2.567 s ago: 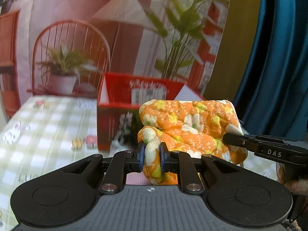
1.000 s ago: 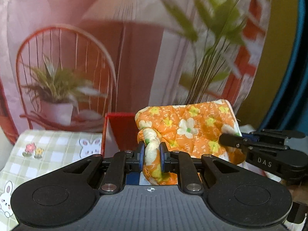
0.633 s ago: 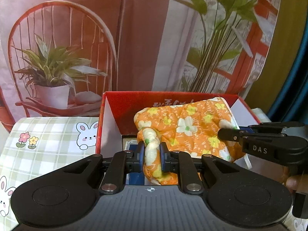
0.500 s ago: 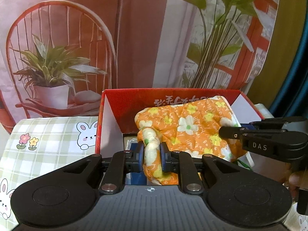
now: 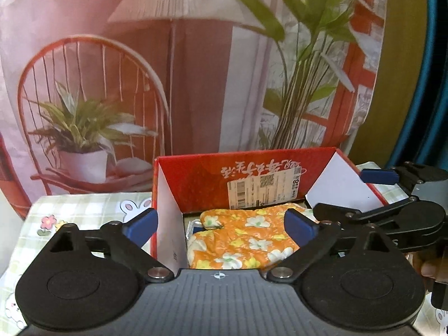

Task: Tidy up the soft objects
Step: 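Lower the orange cloth into the box and open both grippers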

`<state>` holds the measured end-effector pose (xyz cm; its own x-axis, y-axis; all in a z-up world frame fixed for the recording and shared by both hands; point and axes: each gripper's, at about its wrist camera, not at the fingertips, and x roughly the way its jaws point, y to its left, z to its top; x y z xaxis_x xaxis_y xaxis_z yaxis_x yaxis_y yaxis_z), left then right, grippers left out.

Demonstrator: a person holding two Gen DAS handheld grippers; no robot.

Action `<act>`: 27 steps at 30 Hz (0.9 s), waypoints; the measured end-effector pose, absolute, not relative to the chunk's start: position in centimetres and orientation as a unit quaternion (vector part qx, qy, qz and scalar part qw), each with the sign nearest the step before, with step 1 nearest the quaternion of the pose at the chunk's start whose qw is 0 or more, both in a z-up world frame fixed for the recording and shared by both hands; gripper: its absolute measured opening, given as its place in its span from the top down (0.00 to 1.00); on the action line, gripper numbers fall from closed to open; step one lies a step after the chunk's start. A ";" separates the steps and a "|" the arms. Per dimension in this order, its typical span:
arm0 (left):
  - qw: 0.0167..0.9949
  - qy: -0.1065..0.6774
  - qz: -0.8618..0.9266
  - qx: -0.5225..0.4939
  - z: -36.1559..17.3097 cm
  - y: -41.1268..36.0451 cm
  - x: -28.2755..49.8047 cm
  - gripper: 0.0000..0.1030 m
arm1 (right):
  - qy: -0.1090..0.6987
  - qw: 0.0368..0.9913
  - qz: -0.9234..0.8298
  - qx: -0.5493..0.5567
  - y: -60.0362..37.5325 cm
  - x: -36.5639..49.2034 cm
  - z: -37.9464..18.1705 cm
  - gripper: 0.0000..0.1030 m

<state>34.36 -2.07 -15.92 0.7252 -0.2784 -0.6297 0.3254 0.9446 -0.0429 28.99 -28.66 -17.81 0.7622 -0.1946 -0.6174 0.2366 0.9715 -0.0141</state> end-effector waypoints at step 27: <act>0.945 0.294 -0.132 0.056 -13.1 -0.5 21.3 0.03 | 0.254 0.952 -0.143 0.088 -25.9 16.0 -14.8 0.00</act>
<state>21.35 -0.48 -13.14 0.7919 -0.2163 -0.5711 0.2817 0.9591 0.0274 15.99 -25.88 -14.83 0.8296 -0.2274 -0.5099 0.3174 0.9435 0.0955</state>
